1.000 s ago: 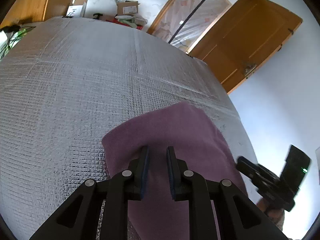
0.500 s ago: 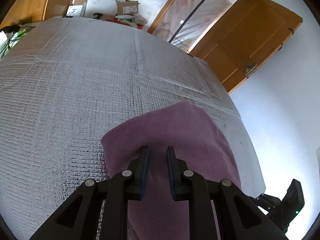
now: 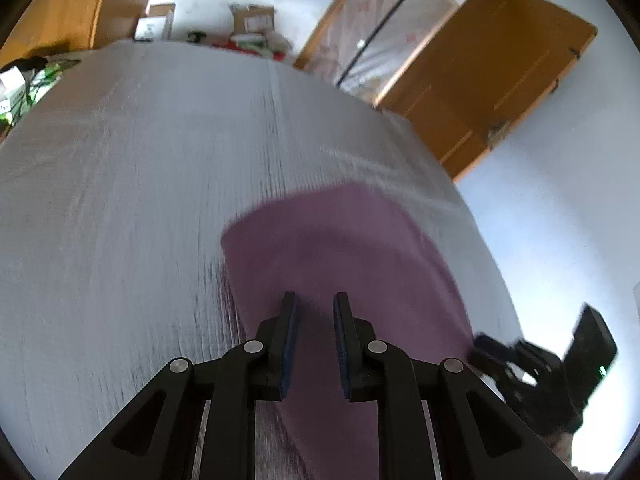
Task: Fold clothes
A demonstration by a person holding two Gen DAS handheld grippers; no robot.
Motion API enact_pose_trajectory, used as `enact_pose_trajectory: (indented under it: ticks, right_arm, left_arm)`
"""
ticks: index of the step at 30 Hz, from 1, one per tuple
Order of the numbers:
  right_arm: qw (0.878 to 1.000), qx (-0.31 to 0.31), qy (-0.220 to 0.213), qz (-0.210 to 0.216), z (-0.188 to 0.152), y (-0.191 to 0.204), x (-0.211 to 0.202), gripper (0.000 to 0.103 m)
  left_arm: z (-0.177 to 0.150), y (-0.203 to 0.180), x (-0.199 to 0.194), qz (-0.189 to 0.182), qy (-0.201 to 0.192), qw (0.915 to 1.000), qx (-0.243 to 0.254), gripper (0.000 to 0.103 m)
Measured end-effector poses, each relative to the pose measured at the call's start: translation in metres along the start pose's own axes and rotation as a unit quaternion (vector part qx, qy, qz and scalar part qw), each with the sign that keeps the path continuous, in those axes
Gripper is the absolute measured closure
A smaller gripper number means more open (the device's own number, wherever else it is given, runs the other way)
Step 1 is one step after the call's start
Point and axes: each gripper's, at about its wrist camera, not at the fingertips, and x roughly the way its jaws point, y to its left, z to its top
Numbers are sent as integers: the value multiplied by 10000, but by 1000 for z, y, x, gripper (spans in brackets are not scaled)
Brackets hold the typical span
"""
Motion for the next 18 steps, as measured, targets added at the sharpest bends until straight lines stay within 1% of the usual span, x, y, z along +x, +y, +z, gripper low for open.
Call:
enact_pose_trajectory:
  ticks: [1, 4, 8, 11, 13, 14, 15, 16, 18]
  right_arm:
    - [10000, 55, 74, 15, -2, -2, 6, 80]
    - [9997, 225, 3, 116, -7, -12, 1, 80]
    - [9991, 378, 146, 126, -13, -19, -3, 80]
    - [9990, 405, 43, 202, -7, -20, -11, 80]
    - [9987, 437, -11, 250, 2, -18, -10, 80]
    - [9981, 535, 33, 318, 5, -22, -8, 79]
    - [9972, 634, 77, 387, 8, -26, -6, 79]
    - [9962, 733, 122, 455, 11, -30, -3, 78]
    - [9924, 1017, 236, 646, 15, -41, 4, 76]
  left_arm:
    - [-4, 0, -2, 11, -6, 10000, 29, 85]
    - [-13, 5, -4, -13, -14, 10000, -10, 82]
    - [-19, 8, -5, 25, 23, 10000, 54, 80]
    - [-18, 12, -7, -24, 76, 10000, 1, 80]
    - [-17, 17, -7, -158, 144, 9997, -91, 79]
    - [-17, 18, -6, -221, 200, 9995, -136, 78]
    - [-16, 19, -5, -292, 260, 9991, -188, 74]
    - [-16, 23, -4, -407, 320, 9983, -282, 64]
    - [-16, 28, -2, -598, 480, 9960, -468, 52]
